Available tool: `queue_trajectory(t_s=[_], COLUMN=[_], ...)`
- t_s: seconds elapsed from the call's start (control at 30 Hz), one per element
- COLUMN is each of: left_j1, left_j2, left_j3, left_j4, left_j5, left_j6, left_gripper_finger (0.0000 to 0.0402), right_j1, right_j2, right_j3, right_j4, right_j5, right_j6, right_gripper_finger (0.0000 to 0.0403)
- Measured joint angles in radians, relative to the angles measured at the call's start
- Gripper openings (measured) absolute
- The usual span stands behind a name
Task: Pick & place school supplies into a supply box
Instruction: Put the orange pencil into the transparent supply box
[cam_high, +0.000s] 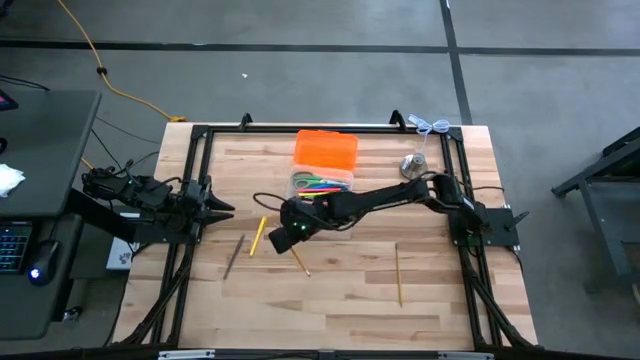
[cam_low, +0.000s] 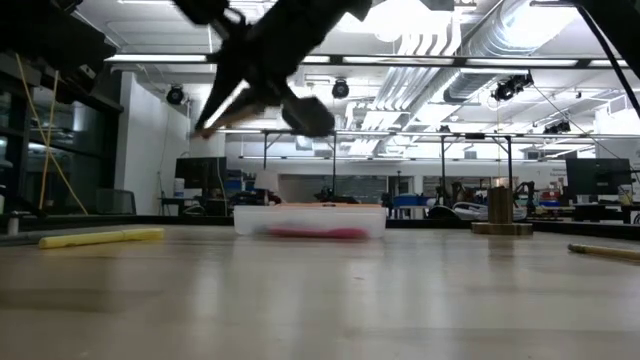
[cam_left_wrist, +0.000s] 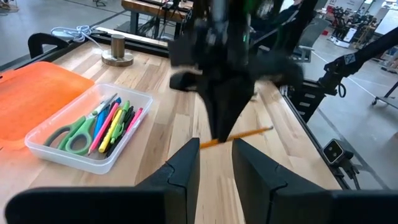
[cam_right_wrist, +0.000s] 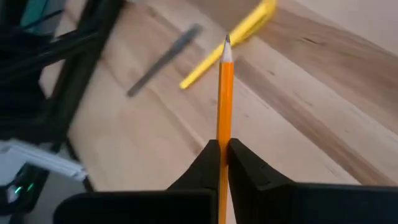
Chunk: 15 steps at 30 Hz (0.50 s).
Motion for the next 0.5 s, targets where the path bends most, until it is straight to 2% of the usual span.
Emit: queue_trajectory(t_s=[0.17,0.5], left_j1=[0.000,0.000], left_j2=[0.000,0.004], left_j3=[0.000,0.000], left_j4=[-0.001,-0.004], left_j5=[0.000,0.000], left_j6=[0.000,-0.002], left_gripper_finger=[0.0122,0.0122], right_j1=[-0.021,-0.084], right_j2=[-0.041,-0.137], right_j3=[0.000,0.001], right_j4=[0.052,0.055], right_j5=[-0.078,-0.102], right_j6=[-0.055,-0.138], right_gripper_finger=[0.0001,0.0002])
